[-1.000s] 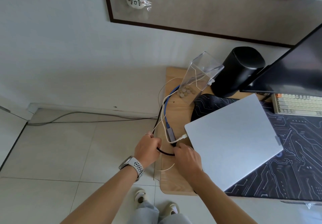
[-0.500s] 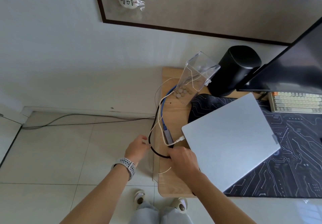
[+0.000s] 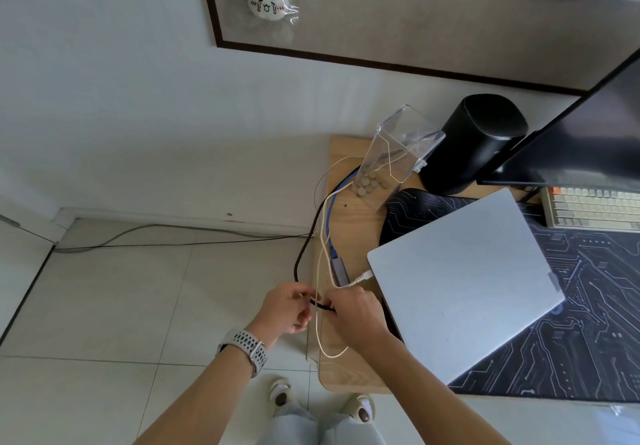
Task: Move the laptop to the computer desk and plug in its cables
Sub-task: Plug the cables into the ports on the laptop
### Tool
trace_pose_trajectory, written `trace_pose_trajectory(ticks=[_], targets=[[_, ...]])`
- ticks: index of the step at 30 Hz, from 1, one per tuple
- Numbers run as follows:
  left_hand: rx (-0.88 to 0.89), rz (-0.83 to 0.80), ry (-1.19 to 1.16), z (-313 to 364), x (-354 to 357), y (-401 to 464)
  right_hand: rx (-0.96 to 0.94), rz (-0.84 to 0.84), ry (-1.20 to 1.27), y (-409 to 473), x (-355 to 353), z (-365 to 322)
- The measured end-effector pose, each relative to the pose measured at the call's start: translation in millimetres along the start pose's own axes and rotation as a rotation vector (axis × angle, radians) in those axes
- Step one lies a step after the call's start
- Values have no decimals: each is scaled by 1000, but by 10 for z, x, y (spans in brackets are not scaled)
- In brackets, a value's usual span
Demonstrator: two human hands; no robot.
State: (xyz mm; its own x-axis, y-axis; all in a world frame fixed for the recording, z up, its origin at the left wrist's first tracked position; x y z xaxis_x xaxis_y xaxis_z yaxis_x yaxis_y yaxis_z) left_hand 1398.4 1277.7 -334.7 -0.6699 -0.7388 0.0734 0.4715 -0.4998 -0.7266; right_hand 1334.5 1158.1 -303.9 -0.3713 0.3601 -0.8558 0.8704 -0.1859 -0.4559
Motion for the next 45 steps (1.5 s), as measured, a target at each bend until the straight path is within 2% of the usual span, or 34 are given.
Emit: trace_pose_trajectory(ticks=[5,16,19,22,25,31,34,36,39,42,45], targets=[[11,-36,61,-33,52,-37,-5,2,92,-10,-27,-37],[78,164,68,67,-53,-66,17,153,198,-113,-58,-50],[105,262,10,126,-215,-96,28,152,243,-128,-81,53],[144,308,-53,201,-385,-121,61,154,187,-169,-101,164],[183,344,-78,316,-537,-143,89,55,94,-202,-24,190],[244,225,-204,499,-524,-199,136,-60,-94,-247,110,183],[269,153,-249,538,-424,-218,62,23,-114,-260,65,139],[267,128,-298,528,-379,-207,-4,149,-23,-277,-33,115],[266,123,-371,479,-323,-198,-25,310,383,-299,-194,187],[261,158,-393,431,-242,-227,-113,235,603,-354,-253,142],[242,209,-419,326,-124,-264,-156,203,542,-408,-173,73]])
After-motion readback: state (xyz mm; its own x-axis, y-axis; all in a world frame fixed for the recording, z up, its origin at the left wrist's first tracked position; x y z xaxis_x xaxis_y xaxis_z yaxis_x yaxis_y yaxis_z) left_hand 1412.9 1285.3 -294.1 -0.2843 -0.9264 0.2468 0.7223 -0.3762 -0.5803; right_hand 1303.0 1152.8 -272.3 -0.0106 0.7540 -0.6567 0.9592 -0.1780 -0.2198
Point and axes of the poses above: each hand's wrist, its own y-axis towards the middle knuckle, its own x-axis out of the palm, z = x × y, the point moved 4 cm from there along y, towards the middle knuckle, and after that the axes turned 6 degrees about -z, right-handed, at the moved point
